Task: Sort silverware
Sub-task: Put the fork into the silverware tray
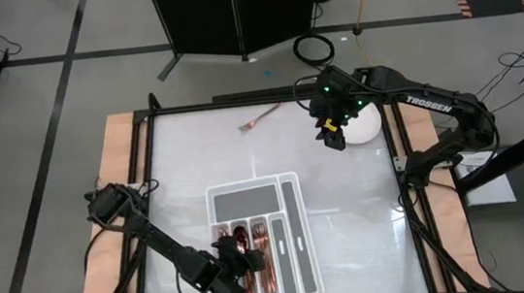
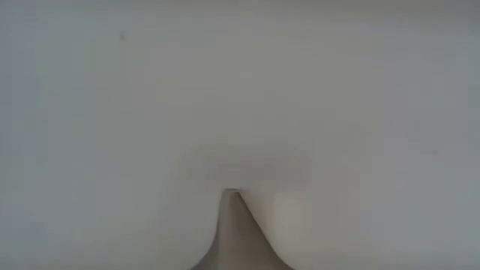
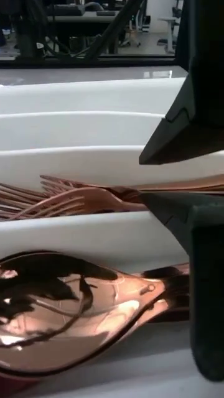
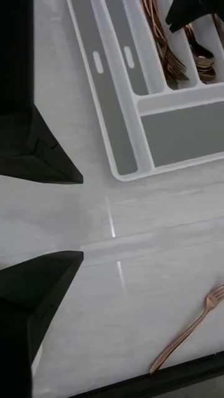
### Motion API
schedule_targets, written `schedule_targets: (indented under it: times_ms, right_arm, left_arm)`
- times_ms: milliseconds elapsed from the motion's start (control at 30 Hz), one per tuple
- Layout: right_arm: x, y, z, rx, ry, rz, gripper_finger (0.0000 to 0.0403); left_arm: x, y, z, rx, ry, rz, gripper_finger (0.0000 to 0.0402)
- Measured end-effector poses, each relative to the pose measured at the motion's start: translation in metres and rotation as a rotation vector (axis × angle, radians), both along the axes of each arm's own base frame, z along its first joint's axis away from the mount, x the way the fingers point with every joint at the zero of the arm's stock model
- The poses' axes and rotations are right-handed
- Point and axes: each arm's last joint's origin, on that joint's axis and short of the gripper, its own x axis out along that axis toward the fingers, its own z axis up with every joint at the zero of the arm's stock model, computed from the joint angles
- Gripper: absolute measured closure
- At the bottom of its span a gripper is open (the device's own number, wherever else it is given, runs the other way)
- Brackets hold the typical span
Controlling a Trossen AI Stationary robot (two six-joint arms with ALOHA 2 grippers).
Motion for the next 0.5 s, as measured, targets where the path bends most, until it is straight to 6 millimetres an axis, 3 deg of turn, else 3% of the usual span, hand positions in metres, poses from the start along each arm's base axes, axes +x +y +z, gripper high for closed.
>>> schedule_targets:
  times_ms: [200, 500]
  right_arm:
    - [-0.001, 0.0, 0.0, 0.003, 0.007, 0.0, 0.0225]
    - [0.0, 0.0, 0.0, -0.01, 0.007, 0.022, 0.0225]
  left_arm:
    - [0.0, 0.003, 0.006, 0.068, 0.024, -0.055, 0.0292]
    - [-0.008, 0.035, 0.059, 0.353, 0.121, -0.243, 0.0291]
